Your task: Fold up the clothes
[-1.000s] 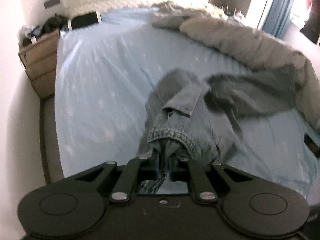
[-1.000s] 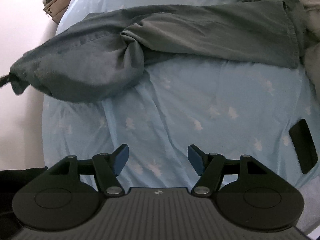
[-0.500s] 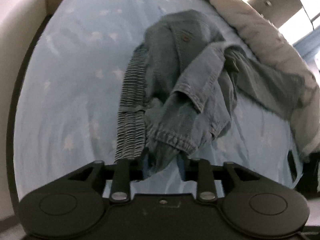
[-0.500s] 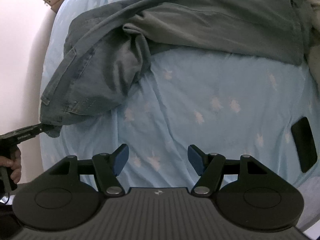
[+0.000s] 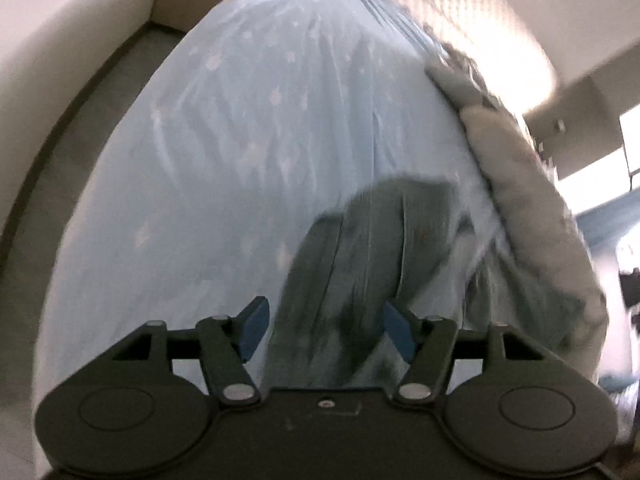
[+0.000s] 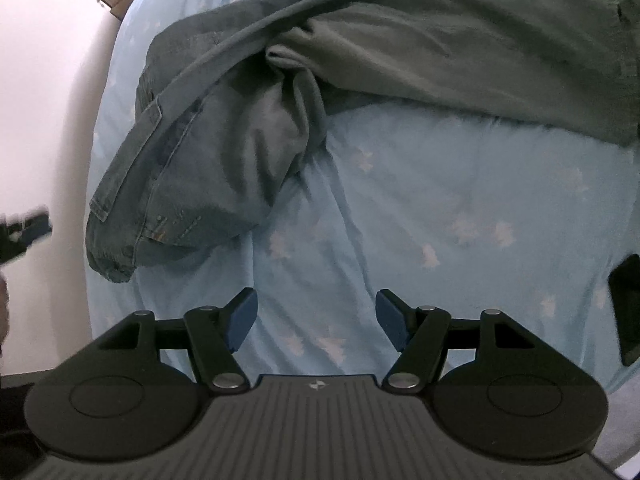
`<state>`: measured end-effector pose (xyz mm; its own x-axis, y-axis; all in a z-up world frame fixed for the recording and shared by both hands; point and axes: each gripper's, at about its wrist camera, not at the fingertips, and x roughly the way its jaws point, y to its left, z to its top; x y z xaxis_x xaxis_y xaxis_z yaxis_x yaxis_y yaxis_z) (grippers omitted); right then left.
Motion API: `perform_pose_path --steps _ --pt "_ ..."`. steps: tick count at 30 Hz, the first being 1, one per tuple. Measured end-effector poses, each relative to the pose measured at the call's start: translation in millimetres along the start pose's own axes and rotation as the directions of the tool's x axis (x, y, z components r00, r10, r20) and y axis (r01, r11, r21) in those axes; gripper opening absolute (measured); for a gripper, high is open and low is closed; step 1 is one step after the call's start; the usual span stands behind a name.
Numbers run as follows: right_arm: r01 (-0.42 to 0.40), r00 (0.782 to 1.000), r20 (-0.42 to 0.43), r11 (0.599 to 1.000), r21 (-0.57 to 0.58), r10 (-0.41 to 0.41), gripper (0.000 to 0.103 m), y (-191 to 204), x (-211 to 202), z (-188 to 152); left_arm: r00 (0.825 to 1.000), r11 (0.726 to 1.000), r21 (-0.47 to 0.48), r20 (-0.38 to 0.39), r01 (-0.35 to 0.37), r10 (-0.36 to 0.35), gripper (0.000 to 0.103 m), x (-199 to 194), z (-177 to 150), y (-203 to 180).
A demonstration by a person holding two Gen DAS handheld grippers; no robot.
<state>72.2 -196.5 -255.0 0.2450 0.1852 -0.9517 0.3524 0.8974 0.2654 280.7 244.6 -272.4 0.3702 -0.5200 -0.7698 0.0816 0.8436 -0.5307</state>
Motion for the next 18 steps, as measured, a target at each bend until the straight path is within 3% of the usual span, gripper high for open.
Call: perform_pose_path --steps 6,11,15,18 --pt "0.022 1.000 0.015 1.000 -0.009 -0.022 0.068 -0.8 -9.0 7.2 0.998 0.993 -0.101 -0.001 0.066 -0.067 0.060 70.3 44.9 -21.2" --pt "0.056 0.998 0.023 0.998 0.038 -0.056 0.068 -14.4 -16.9 7.2 0.996 0.991 -0.133 -0.076 0.030 -0.040 0.059 129.8 58.4 -36.9" --pt "0.086 0.995 0.034 0.994 0.070 -0.089 0.069 -23.0 -26.0 3.7 0.989 0.987 -0.153 -0.149 -0.042 0.019 0.059 167.8 59.1 -37.1" --pt "0.099 0.994 0.039 0.990 0.101 -0.103 0.070 -31.0 -31.9 -1.5 0.989 0.983 -0.182 -0.150 -0.034 0.007 0.040 179.3 58.8 -37.9"
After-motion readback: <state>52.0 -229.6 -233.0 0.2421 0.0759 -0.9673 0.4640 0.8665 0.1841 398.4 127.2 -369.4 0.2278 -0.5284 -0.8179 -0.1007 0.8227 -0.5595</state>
